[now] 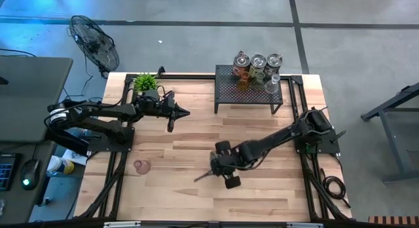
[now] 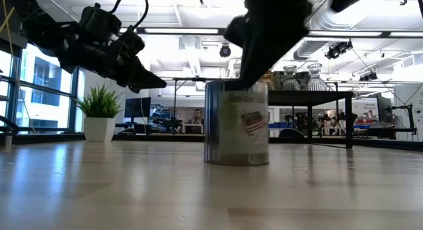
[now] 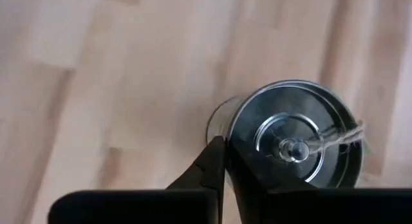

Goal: Pick & Place candle stick holders
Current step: Align the silver scented candle with the other silver scented candles on the shelf

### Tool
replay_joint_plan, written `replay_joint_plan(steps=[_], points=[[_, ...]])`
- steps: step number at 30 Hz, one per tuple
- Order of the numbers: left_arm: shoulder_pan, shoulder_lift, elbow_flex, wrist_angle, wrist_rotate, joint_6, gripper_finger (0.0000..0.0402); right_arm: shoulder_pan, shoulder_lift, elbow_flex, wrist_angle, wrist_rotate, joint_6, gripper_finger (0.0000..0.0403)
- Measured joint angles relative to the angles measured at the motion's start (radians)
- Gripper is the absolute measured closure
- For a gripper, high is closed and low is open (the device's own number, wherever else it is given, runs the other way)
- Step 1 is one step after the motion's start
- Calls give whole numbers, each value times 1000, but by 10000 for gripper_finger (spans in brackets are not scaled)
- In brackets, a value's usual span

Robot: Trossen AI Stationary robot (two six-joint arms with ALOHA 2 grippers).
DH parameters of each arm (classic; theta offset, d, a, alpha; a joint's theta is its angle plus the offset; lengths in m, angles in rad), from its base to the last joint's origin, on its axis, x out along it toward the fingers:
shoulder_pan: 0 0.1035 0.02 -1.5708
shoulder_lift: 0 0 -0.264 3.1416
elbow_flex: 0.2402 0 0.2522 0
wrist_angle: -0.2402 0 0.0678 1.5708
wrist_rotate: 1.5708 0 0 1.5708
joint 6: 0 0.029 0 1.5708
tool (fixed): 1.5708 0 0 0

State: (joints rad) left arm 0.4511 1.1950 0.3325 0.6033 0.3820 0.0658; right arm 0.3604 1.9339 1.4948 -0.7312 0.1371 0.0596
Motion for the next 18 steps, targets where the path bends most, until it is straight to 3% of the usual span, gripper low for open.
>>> replay_joint_plan(steps=[18], points=[[0, 0, 0, -5, -2, 8, 383, -216, -60, -8, -17, -90, 125, 396]])
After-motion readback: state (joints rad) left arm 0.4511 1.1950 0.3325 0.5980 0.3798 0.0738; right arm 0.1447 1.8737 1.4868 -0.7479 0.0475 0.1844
